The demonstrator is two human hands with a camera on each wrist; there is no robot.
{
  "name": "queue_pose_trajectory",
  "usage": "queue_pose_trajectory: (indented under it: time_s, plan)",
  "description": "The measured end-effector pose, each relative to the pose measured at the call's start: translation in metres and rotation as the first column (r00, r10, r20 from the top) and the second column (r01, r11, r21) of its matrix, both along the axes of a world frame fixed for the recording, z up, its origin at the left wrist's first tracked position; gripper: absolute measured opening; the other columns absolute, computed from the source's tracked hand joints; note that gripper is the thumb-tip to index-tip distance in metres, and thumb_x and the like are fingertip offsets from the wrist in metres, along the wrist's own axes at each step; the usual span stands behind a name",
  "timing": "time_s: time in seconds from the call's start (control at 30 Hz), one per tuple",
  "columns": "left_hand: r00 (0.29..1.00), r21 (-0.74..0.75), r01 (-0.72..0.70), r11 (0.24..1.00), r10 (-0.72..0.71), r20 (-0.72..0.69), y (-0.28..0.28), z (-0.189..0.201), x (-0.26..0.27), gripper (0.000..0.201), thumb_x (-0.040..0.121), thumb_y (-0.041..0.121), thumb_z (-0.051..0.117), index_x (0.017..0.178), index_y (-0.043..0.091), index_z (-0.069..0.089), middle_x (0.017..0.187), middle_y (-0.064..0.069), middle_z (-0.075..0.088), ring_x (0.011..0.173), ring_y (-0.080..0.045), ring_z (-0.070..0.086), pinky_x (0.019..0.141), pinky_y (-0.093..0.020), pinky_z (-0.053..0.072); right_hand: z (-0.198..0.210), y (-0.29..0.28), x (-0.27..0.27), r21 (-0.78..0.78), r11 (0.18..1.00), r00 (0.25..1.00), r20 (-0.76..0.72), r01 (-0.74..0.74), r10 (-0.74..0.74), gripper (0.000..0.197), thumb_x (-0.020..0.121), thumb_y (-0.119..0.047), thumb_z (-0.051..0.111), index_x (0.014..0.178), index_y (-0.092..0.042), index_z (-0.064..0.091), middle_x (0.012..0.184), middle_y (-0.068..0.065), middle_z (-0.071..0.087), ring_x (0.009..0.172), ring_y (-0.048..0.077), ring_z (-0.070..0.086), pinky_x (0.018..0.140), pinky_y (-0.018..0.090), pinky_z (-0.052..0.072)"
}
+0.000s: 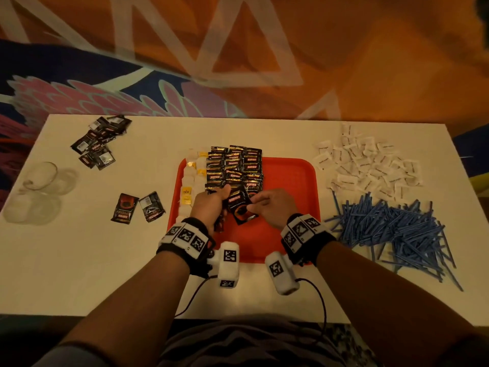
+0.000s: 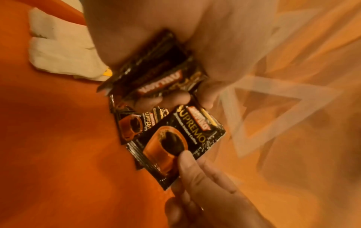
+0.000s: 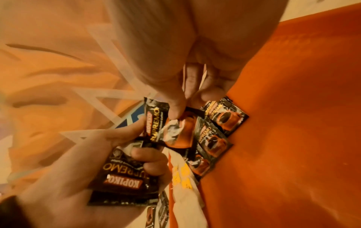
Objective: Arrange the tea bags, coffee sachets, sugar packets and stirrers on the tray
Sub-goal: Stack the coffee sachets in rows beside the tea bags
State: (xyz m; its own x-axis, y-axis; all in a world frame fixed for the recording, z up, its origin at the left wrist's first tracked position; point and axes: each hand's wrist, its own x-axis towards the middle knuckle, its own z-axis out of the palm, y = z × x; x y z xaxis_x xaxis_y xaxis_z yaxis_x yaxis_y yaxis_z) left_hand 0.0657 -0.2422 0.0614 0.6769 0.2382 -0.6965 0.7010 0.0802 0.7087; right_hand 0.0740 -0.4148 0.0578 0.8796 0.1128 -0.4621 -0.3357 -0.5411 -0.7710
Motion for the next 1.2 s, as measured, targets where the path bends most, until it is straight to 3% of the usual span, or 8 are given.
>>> queue_pose_trajectory:
  time_s: [0.1, 0.27, 0.33, 0.57, 0.73, 0.83, 0.97, 1.2]
  plan:
    - [0.999, 0.061, -0.043, 0.997, 0.042, 0.017, 0.002, -0.009, -0.004, 0.032, 0.092, 0.047, 0.066, 0.096, 0.016, 0.07, 0.078, -0.001, 0.07, 0.056, -0.017, 0.052, 0.056, -0.028, 0.042, -0.016, -0.008, 0.004, -0.12, 0.993, 1.0, -0.021, 0.02, -0.022, 0.021, 0.086, -0.027, 0.071, 0.106, -0.018, 0.072, 0.098, -0.007, 0.067, 0.088, 0.006, 0.058, 0.063, 0.009, 0.038]
    - [0.993, -0.171, -0.102, 0.98, 0.091, -0.071, 0.014, -0.017, -0.01, 0.013, 0.097, 0.027, 0.062, 0.104, 0.015, 0.064, 0.081, -0.004, 0.063, 0.051, -0.013, 0.048, 0.044, -0.023, 0.034, -0.037, -0.021, 0.017, -0.298, 0.954, 0.998, -0.047, 0.027, -0.043, 0.021, 0.092, -0.027, 0.064, 0.109, -0.018, 0.07, 0.114, -0.002, 0.069, 0.099, 0.013, 0.06, 0.079, 0.022, 0.046]
    - [0.991, -0.208, -0.122, 0.97, 0.109, -0.076, 0.018, -0.022, -0.012, 0.016, 0.097, 0.023, 0.061, 0.111, 0.015, 0.064, 0.08, -0.003, 0.065, 0.052, -0.011, 0.051, 0.045, -0.023, 0.036, -0.043, -0.023, 0.022, -0.269, 0.961, 0.992, -0.086, 0.063, -0.089, 0.021, 0.091, -0.024, 0.066, 0.11, -0.017, 0.069, 0.114, 0.0, 0.069, 0.096, 0.012, 0.059, 0.067, 0.019, 0.044]
    - [0.987, -0.231, -0.158, 0.96, 0.148, -0.061, 0.026, -0.032, -0.02, 0.019, 0.097, 0.02, 0.062, 0.114, 0.012, 0.067, 0.073, -0.002, 0.064, 0.054, -0.011, 0.053, 0.049, -0.026, 0.042, -0.056, -0.011, 0.035, -0.267, 0.959, 0.983, -0.13, 0.092, -0.13, 0.021, 0.088, -0.022, 0.07, 0.109, -0.017, 0.07, 0.113, -0.001, 0.068, 0.087, 0.007, 0.054, 0.053, 0.01, 0.033]
    - [0.982, -0.248, -0.182, 0.952, 0.166, -0.085, 0.031, -0.035, -0.025, 0.012, 0.098, 0.018, 0.061, 0.107, 0.012, 0.066, 0.073, -0.004, 0.064, 0.056, -0.014, 0.053, 0.052, -0.027, 0.044, -0.062, -0.004, 0.039, -0.271, 0.955, 0.976, -0.145, 0.118, -0.162, 0.016, 0.088, -0.022, 0.07, 0.103, -0.016, 0.071, 0.111, 0.001, 0.068, 0.097, 0.013, 0.06, 0.077, 0.021, 0.047]
    - [0.983, -0.258, -0.176, 0.95, 0.158, -0.089, 0.033, -0.035, -0.027, 0.011, 0.098, 0.018, 0.06, 0.107, 0.013, 0.065, 0.073, -0.004, 0.062, 0.056, -0.014, 0.053, 0.052, -0.027, 0.044, -0.063, -0.004, 0.039, -0.267, 0.959, 0.974, -0.174, 0.098, -0.148, 0.019, 0.088, -0.026, 0.069, 0.105, -0.018, 0.07, 0.112, -0.001, 0.066, 0.102, 0.015, 0.06, 0.075, 0.023, 0.049]
    - [0.982, -0.281, -0.184, 0.942, 0.164, -0.095, 0.03, -0.033, -0.027, 0.009, 0.097, 0.016, 0.061, 0.104, 0.013, 0.065, 0.073, -0.004, 0.061, 0.056, -0.014, 0.053, 0.053, -0.027, 0.043, -0.066, -0.006, 0.039, -0.263, 0.96, 0.974, -0.174, 0.093, -0.142, 0.017, 0.087, -0.027, 0.071, 0.101, -0.019, 0.069, 0.108, 0.0, 0.067, 0.102, 0.016, 0.061, 0.087, 0.03, 0.053]
    - [0.972, -0.407, -0.234, 0.883, 0.21, -0.105, 0.028, -0.026, -0.027, 0.021, 0.095, 0.006, 0.053, 0.113, 0.01, 0.063, 0.075, -0.006, 0.059, 0.059, -0.016, 0.055, 0.056, -0.027, 0.045, -0.064, -0.008, 0.036, -0.253, 0.958, 0.966, -0.181, 0.134, -0.183, 0.017, 0.086, -0.027, 0.071, 0.1, -0.018, 0.068, 0.102, -0.002, 0.066, 0.093, 0.013, 0.057, 0.072, 0.024, 0.045]
